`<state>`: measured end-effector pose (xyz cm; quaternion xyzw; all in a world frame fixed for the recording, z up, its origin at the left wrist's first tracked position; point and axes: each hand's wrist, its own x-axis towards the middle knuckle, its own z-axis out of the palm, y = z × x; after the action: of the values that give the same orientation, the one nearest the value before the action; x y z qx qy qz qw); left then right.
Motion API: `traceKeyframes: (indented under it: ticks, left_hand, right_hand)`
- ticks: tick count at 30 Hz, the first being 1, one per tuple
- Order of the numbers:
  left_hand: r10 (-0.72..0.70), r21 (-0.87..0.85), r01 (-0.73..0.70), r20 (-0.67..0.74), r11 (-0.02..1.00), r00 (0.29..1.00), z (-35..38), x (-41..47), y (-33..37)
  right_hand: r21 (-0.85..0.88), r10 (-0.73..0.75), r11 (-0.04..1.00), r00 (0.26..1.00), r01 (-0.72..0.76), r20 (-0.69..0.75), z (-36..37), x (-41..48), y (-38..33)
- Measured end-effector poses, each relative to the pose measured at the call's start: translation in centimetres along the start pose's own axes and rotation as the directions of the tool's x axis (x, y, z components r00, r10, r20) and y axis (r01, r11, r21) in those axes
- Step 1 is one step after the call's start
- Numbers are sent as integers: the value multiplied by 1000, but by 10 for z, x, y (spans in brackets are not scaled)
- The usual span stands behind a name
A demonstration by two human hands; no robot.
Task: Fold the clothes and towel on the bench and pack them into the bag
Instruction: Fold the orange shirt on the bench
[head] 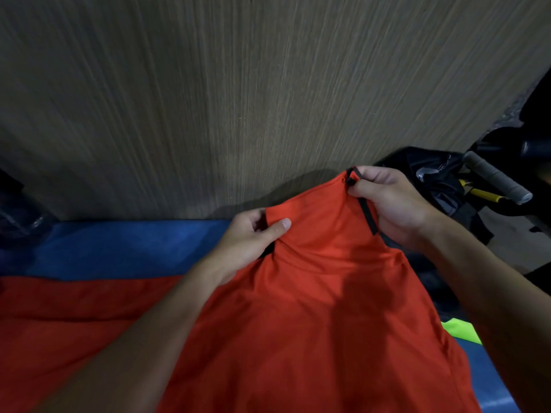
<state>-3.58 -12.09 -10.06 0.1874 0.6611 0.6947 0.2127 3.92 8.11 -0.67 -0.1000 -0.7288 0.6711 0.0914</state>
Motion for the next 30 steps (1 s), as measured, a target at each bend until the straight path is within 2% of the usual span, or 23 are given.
traceKeyframes:
  ticks: [4, 9, 13, 15, 19, 22, 24, 26, 30]
  left_hand:
    - [-9, -26, 8, -47, 1000, 999, 0, 0, 5]
    - [54, -46, -60, -122, 997, 991, -3, -1, 11]
    - [219, 158, -210, -38, 965, 975, -3, -15, 21]
    - [247, 265, -250, 42, 931, 968, 1, -27, 22]
    - [224, 498, -304, 216, 812, 951, 4, -49, 14]
    - [271, 633, -409, 308, 657, 912, 4, -62, 4]
    - [310, 678, -507, 402, 531, 862, 7, -69, -3]
    - [294, 701, -556, 472, 447, 831, 8, -75, -10]
    - [231, 737, -557, 507, 383, 830, 8, -86, -20]
  right_hand:
    - [1, 3, 1000, 999, -3, 45, -6, -3, -2]
    - [-1, -28, 1000, 1000, 28, 0, -12, -4, 2]
    - [-130, -125, 984, 992, 124, 2, -25, -24, 7]
    - [-184, -164, 968, 985, 170, 46, -32, -43, 11]
    - [-404, -187, 888, 976, 218, 115, -44, -87, 31]
    - [-559, -150, 807, 982, 188, 113, -47, -111, 53]
    - [-583, -129, 796, 987, 160, 96, -44, -123, 64]
    - [-623, -125, 768, 989, 147, 78, -40, -133, 73]
    - [-701, -140, 700, 989, 136, 53, -38, -146, 89]
